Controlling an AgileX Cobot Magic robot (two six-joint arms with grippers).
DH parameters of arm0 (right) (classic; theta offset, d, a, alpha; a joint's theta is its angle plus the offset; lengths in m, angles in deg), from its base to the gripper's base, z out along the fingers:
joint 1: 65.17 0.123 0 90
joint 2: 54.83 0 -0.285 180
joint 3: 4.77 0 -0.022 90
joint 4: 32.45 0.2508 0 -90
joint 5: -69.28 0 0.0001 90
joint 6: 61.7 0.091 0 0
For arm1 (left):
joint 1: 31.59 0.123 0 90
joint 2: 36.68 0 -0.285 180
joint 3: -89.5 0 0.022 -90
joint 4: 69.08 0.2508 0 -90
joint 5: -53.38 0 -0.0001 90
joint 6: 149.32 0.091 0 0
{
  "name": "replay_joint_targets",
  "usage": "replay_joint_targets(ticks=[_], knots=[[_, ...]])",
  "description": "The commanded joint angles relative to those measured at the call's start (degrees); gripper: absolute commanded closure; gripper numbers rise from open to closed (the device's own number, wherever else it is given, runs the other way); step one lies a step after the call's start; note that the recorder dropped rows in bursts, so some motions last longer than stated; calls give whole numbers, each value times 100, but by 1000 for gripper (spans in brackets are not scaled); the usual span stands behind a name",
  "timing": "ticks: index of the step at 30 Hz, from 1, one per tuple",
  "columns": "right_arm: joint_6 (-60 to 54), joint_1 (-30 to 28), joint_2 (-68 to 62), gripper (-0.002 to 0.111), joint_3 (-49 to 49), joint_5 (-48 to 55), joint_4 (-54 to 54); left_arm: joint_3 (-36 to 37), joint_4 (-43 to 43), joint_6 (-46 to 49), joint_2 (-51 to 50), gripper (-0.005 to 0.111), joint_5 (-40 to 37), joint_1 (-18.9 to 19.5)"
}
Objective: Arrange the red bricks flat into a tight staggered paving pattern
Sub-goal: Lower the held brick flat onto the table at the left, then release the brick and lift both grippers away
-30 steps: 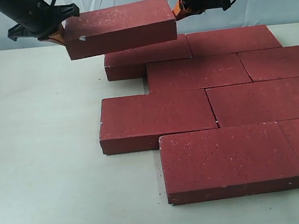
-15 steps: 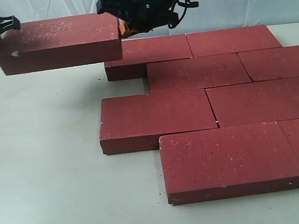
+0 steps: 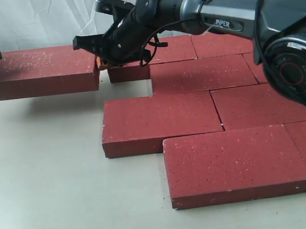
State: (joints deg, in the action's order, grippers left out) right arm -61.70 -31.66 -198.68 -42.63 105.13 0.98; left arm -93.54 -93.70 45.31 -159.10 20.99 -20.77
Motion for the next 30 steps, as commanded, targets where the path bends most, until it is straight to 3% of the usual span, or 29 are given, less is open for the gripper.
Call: replay_joint_targets(ticks=[1,7,13,20,30], knots=[[0,255,-230,109,-185,-58,621,44,-538,-54,-360,107,-31,-176],[0,255,-438,109,-185,-44,533,44,-537,-94,-544,107,95,-123],[0,255,-445,109,-185,-3,-38,44,-537,-94,-610,107,117,185],[1090,245,-445,109,-185,264,-1447,57,-537,-94,-621,107,49,436],[1668,245,-127,109,-185,553,-2126,57,-537,-94,-621,107,-161,449]])
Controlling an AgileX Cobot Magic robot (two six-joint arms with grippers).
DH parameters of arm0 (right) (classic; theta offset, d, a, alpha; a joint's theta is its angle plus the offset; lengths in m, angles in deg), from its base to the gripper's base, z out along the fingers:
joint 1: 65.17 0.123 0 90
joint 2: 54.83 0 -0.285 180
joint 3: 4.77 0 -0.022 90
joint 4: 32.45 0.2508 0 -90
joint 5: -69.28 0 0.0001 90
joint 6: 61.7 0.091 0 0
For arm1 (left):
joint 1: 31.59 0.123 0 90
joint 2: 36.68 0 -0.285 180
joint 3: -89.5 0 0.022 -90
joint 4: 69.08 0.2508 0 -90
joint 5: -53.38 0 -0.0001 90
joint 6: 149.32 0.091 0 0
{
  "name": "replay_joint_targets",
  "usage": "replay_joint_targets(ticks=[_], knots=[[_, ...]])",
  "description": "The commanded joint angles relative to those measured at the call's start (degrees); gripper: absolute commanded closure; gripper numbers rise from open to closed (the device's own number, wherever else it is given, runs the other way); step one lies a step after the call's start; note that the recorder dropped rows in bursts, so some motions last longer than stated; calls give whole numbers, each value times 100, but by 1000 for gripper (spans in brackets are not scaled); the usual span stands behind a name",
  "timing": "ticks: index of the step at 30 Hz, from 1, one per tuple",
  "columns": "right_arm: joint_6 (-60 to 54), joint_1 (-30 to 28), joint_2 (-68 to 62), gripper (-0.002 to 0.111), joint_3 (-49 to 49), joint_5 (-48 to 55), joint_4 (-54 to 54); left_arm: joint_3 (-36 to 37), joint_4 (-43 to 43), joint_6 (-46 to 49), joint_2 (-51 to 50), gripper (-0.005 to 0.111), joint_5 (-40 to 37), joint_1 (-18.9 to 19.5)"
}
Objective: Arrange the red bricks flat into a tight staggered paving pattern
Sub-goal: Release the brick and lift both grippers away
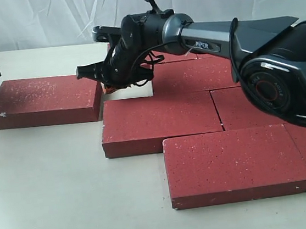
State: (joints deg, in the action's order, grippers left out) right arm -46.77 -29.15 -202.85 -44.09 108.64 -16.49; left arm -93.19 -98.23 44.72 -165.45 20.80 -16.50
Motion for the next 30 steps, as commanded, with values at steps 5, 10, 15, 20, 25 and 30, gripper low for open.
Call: replay_joint_targets(ticks=[5,10,15,20,25,30], knots=[[421,-19,774,109,-39,949,-1186,22,-84,-35,158,107,-385,21],[421,-252,1165,109,-39,1914,-1289,22,-14,-35,629,107,-687,21],[120,-469,1558,109,-39,2811,-1289,22,69,-35,1245,107,-1112,21],[-363,-573,2099,109,283,3061,-1125,47,188,-35,1848,107,-1479,21],[-658,-812,2831,109,1087,2865,-715,313,213,-35,2474,107,-1534,21],[-1106,-1216,3605,109,2119,2429,-116,658,213,-35,3031,107,-1505,-32]])
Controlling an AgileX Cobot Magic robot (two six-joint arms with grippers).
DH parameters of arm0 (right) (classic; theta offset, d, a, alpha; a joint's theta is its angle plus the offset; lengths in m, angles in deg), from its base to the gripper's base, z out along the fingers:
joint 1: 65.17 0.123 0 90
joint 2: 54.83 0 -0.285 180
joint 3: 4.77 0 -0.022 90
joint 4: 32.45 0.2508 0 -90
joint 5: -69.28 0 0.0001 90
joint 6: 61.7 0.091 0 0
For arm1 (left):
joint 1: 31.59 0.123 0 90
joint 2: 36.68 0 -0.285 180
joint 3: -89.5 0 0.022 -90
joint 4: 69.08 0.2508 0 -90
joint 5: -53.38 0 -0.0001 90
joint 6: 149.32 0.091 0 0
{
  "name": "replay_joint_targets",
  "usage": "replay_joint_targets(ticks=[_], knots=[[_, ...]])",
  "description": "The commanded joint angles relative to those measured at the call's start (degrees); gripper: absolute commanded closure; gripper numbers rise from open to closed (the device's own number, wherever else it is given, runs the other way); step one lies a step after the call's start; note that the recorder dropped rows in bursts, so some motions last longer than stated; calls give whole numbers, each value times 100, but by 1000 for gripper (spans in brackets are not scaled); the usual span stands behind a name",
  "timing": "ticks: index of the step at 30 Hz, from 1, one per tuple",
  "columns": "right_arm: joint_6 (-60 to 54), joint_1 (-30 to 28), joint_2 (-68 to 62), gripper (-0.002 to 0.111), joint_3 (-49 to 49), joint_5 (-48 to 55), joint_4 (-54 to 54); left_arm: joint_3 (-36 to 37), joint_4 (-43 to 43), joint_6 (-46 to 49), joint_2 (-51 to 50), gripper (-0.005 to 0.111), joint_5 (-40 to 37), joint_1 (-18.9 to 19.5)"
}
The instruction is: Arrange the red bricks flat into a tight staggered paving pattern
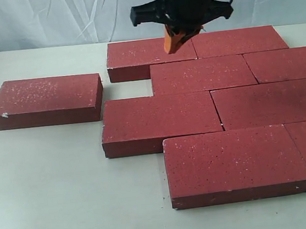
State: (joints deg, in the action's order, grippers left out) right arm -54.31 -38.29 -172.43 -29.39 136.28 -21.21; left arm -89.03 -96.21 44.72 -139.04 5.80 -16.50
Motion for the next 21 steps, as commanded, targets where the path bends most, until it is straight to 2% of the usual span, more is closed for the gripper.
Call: replay_joint_targets(ticks=[1,7,13,21], knots=[[-442,-394,693,109,790,-407,439,319,11,-35,486,107,19,-60],[-702,-949,1495,109,1574,-677,589,631,138,-24,846,107,84,-467],[-1277,-1581,1989,109,2255,-990,1479,891,269,-14,869,107,203,-967],[-1709,-1780,2264,109,2915,-1551,1856,973,563,-14,857,107,478,-1555]])
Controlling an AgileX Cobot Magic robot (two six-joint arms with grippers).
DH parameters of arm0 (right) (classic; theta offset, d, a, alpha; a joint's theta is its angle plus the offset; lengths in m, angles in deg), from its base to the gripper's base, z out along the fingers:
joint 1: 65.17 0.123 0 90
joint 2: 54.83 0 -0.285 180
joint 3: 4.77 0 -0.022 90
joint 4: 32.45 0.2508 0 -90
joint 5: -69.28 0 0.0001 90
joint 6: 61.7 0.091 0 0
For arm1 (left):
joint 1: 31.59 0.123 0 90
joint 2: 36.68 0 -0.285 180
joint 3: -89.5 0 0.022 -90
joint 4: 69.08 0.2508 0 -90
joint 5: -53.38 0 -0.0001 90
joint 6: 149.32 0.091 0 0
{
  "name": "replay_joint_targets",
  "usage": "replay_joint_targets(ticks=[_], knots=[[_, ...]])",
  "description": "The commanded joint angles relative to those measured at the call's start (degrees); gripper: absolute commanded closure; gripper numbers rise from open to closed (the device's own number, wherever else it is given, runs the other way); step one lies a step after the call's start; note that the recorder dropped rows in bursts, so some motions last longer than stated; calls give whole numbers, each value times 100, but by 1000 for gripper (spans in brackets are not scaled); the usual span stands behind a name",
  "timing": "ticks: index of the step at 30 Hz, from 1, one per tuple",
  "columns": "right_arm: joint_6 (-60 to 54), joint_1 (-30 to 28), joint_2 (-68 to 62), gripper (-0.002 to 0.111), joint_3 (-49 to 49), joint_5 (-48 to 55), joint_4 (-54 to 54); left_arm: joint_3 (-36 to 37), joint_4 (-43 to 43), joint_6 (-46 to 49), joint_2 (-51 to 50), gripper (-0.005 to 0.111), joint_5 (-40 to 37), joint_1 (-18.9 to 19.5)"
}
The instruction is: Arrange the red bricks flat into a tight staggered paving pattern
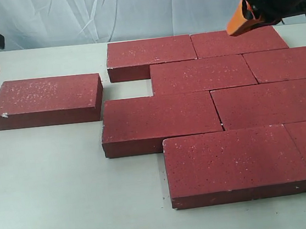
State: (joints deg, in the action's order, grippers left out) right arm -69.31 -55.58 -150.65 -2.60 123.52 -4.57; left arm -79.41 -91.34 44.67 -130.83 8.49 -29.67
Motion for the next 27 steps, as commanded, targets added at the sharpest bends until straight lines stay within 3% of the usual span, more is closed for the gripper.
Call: replay_joint_targets(ticks=[1,15,27], knots=[[-307,-50,86,109,295,-320,305,12,90,-9,36,107,237,-292],[-656,-50,86,109,556,-662,926,12,280,17,-1181,107,629,-1180],[-699,-50,74,109,556,-684,975,12,241,160,-2312,107,1375,-1406]])
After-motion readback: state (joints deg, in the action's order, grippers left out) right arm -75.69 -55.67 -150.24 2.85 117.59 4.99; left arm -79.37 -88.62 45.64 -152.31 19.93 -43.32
